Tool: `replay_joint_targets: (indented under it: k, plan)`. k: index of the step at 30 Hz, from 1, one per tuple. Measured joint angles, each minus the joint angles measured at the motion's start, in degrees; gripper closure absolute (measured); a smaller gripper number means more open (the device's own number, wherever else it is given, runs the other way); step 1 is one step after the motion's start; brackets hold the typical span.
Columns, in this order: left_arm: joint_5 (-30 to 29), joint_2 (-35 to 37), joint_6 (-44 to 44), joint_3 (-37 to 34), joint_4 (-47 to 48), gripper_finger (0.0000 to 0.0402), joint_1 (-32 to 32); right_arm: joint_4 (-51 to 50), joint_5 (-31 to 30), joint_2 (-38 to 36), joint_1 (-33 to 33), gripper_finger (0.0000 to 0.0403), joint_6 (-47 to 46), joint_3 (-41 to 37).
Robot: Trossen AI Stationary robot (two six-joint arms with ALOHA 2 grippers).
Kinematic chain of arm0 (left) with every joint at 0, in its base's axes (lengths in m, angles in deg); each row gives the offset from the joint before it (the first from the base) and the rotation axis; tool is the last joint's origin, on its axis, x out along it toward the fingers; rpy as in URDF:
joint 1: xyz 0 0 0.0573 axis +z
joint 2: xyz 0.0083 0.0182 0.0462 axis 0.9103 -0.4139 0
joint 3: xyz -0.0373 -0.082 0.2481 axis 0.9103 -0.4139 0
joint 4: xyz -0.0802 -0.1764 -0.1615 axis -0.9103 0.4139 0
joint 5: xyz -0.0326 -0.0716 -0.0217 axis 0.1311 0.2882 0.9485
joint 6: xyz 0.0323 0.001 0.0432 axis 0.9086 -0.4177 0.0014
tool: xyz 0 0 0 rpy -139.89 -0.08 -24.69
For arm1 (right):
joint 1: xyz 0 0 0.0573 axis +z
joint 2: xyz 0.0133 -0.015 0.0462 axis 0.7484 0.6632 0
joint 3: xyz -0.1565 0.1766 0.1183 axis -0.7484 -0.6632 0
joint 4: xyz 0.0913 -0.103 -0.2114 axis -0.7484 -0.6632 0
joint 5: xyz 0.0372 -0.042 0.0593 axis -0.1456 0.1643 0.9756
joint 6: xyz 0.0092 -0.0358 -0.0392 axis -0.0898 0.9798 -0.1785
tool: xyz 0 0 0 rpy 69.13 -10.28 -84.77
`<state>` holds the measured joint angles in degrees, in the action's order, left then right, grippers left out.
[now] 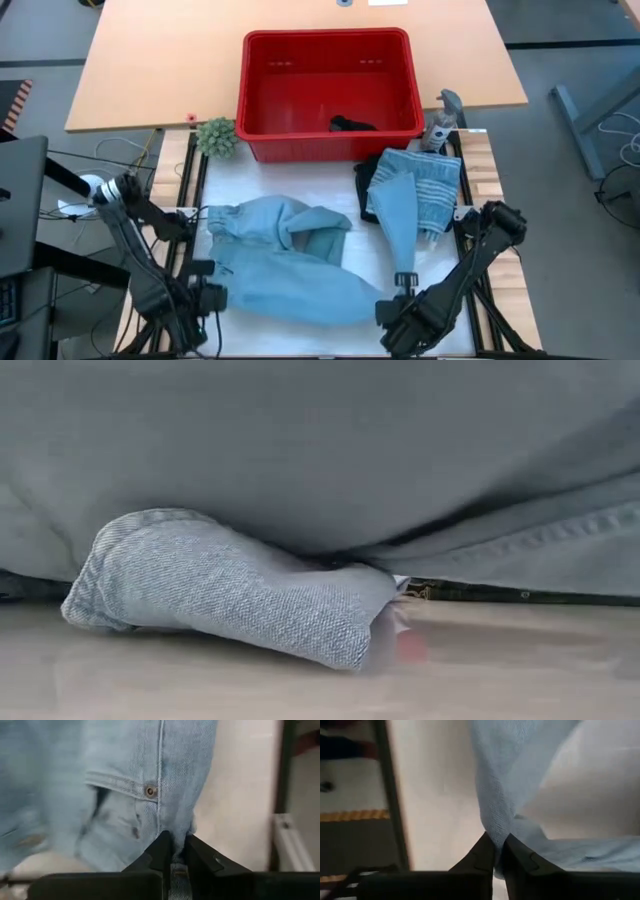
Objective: Fold Laundry from Bin
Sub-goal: Fold the blue pants
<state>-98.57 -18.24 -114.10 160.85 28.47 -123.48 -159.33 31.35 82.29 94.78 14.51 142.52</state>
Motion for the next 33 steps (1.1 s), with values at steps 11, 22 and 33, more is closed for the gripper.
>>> replay_joint_targets:
  k: [11, 22, 33]
  plan:
    - [6.21, -1.43, -2.65, 0.0, -10.4, 0.0283, -4.32, 13.32, 6.78, -1.01, 0.85, 0.0218, -8.84, -3.43]
    - [-6.31, -0.75, -7.25, 0.0, -6.85, 0.0201, -3.62, 11.42, -7.52, -13.27, -0.5, 0.0138, -13.96, -3.41]
    - [-19.34, 2.6, -2.94, -0.35, 1.87, 0.0212, 0.76, 16.29, -20.0, -21.01, -24.17, 0.0138, 19.46, -3.39]
